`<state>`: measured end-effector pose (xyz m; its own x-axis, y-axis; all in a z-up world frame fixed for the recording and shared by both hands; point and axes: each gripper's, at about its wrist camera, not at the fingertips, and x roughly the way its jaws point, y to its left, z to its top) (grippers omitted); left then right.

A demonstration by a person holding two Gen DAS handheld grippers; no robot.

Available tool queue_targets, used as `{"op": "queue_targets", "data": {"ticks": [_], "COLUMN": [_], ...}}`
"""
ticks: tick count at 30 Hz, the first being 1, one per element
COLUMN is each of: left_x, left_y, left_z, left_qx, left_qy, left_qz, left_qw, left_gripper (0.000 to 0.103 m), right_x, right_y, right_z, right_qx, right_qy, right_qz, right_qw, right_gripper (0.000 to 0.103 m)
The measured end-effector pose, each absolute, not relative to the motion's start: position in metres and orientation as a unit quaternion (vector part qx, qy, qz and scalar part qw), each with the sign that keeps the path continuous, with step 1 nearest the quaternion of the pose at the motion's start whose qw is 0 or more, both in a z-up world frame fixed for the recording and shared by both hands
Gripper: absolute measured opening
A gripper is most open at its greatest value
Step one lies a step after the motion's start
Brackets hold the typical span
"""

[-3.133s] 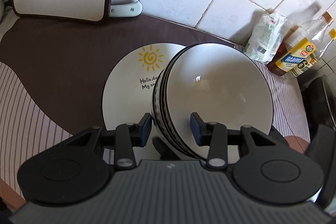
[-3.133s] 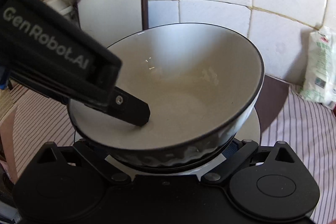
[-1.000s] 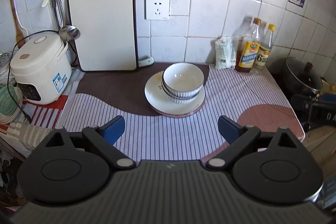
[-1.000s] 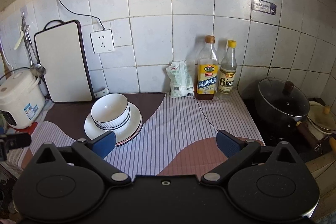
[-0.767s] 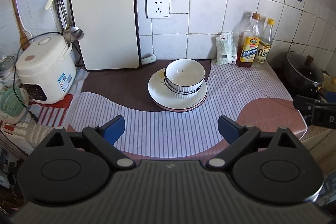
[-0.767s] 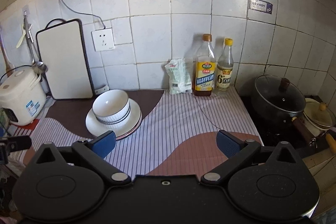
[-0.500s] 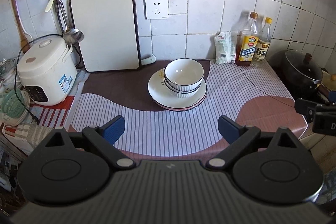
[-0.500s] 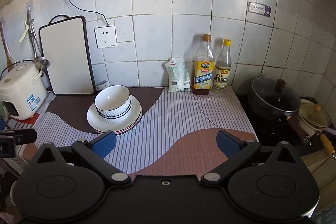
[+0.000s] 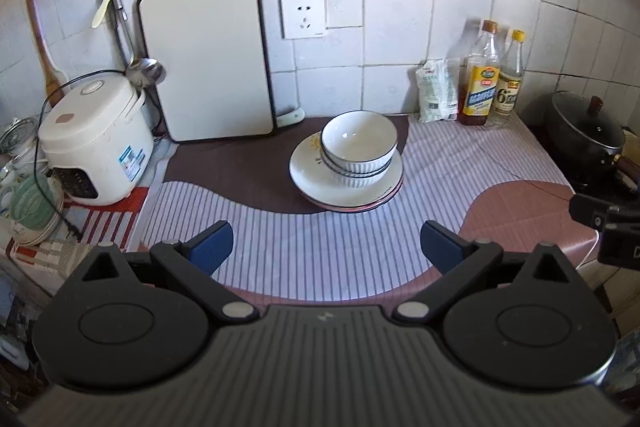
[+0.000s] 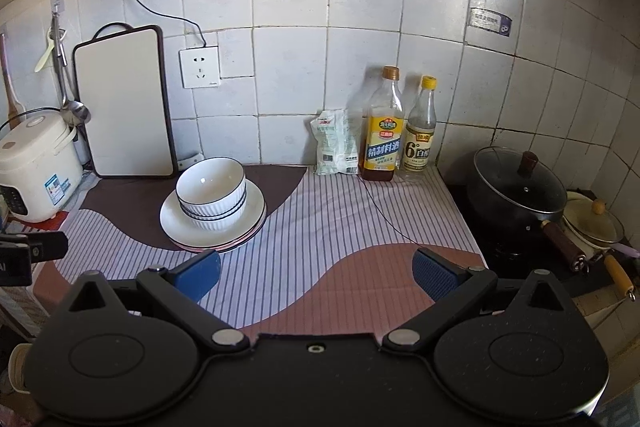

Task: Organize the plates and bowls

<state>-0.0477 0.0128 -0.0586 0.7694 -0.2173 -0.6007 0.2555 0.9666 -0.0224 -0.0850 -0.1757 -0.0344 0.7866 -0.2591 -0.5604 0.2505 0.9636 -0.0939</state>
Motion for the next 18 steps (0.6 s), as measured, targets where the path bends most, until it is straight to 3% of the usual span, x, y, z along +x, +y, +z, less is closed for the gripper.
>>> {"op": "queue_targets", "data": {"ticks": [18], "left_x": [-0.055], "left_y": [0.012], "left_z": [-0.065], "left_qx": [0.027], "left_qy": [0.287], "left_qz": [-0.13], "left_qw": [0.949], "left_gripper": [0.101], "right_x": [-0.098], "right_y": [-0.171], "right_z": [-0.042], "right_qx": [-0.014], "right_qy": [0.243], "right_qz": [-0.134], "right_qw": [0.961], "right_gripper": [0.103]}}
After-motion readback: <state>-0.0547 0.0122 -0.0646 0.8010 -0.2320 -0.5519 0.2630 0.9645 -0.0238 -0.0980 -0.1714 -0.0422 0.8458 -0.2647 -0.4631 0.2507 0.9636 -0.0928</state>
